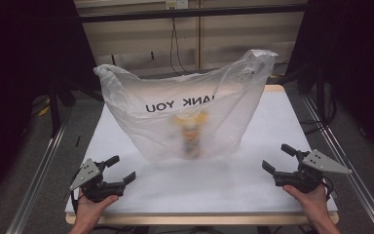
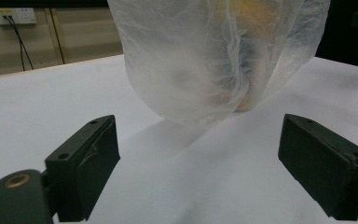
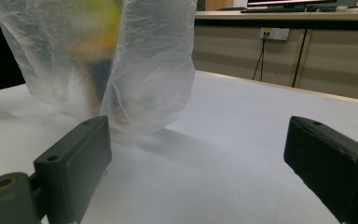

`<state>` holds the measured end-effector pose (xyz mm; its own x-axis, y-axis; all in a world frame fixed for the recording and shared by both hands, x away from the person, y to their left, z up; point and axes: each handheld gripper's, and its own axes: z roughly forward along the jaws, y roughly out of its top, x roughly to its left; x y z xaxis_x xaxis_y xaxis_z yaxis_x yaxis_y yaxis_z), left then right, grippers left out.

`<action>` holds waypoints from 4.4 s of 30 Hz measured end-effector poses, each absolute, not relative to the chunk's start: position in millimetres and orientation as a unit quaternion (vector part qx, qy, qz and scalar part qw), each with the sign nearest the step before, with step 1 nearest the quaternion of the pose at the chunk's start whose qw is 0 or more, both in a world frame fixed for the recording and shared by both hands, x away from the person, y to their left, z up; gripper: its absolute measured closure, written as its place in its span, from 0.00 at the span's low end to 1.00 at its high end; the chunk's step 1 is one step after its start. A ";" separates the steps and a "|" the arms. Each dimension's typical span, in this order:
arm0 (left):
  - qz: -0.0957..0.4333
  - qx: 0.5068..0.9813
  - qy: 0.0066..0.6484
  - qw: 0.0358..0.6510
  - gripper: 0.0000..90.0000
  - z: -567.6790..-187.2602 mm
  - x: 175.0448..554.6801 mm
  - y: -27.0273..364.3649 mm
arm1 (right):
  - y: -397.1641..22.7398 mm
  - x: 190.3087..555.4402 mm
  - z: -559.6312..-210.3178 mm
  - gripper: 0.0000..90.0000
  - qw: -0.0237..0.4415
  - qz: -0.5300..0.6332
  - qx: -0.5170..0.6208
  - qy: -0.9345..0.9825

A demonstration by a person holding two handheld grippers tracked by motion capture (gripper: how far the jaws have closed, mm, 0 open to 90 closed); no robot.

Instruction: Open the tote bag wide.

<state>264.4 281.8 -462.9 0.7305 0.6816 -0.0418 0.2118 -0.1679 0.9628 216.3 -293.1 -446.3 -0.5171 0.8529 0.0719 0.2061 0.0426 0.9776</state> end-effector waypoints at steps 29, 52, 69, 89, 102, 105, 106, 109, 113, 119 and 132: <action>0.127 0.765 0.289 0.561 0.82 -443.8 254.4 262.0 | -275.6 228.7 -436.9 0.84 0.209 0.577 0.354 0.706; 0.083 0.770 0.217 0.595 1.00 -413.7 248.9 247.4 | -247.2 236.1 -398.8 1.00 0.164 0.592 0.315 0.723; 0.090 0.766 0.171 0.613 1.00 -379.4 258.6 222.4 | -217.5 252.0 -345.4 1.00 0.163 0.615 0.269 0.723; 0.137 0.727 0.115 0.663 1.00 -310.0 270.6 204.7 | -206.0 253.6 -266.0 1.00 0.199 0.644 0.218 0.706; 0.142 0.716 0.110 0.674 1.00 -281.9 294.1 191.8 | -183.0 288.2 -258.9 1.00 0.209 0.619 0.230 0.722; 0.137 0.714 0.106 0.679 1.00 -277.3 302.1 186.2 | -178.1 295.5 -258.2 1.00 0.211 0.614 0.231 0.725; 0.142 0.713 0.107 0.679 1.00 -275.6 303.6 183.9 | -178.1 295.5 -258.2 1.00 0.211 0.614 0.231 0.725; 0.144 0.713 0.111 0.677 1.00 -272.7 308.9 176.6 | -173.5 300.6 -253.2 1.00 0.214 0.616 0.231 0.723; 0.143 0.710 0.124 0.678 1.00 -273.4 316.4 170.8 | -165.5 309.2 -253.1 1.00 0.215 0.605 0.234 0.730; 0.144 0.727 0.143 0.656 1.00 -287.1 332.0 167.3 | -157.6 323.1 -278.1 1.00 0.197 0.581 0.258 0.746; 0.112 0.756 0.185 0.617 1.00 -331.9 361.3 159.2 | -145.2 345.8 -337.5 1.00 0.156 0.557 0.278 0.767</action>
<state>361.3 159.2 -331.9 0.9067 0.4179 -0.0581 0.1406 -0.1694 0.9755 345.8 -145.2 -337.5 -0.7971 0.5997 0.0707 0.2531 0.2254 0.9408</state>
